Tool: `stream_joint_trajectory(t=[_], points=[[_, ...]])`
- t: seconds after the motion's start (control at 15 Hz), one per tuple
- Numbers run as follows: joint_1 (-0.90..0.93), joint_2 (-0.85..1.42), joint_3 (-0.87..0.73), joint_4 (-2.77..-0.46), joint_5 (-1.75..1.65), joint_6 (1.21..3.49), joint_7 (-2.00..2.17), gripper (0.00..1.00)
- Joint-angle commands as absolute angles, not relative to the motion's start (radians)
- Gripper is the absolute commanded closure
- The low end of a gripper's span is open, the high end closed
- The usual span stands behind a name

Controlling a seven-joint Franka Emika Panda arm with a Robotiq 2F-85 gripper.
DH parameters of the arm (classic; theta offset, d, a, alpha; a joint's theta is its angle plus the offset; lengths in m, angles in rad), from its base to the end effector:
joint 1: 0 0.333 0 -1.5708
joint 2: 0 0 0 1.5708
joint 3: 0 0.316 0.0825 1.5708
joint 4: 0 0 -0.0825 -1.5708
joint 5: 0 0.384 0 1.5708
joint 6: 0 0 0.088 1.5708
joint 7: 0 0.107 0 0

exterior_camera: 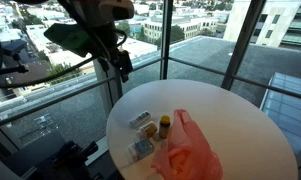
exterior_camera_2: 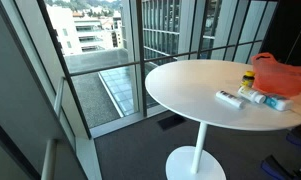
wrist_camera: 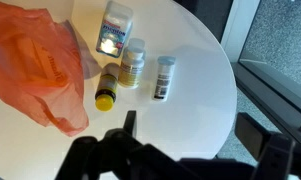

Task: Move the brown bottle to the plastic

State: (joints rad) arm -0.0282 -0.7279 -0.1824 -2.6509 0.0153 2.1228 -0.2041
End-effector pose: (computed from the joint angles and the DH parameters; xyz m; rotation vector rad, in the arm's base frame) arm 0.3414 -0.0740 0.4775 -3.0274 -0.0313 -0.3228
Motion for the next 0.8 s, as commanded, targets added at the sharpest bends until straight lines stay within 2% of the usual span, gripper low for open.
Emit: stream_joint_trajectory(t=[0.0,0.33,0.73], points=[[-0.037,-0.727,-0.175,-2.648,0.022,2.120,-0.209,0.00],[-0.038,-0.645,-0.155,-2.599,0.013,2.134,-0.180,0.00],[-0.048,-0.440,-0.139,-2.449,0.009,2.166,-0.140,0.00]])
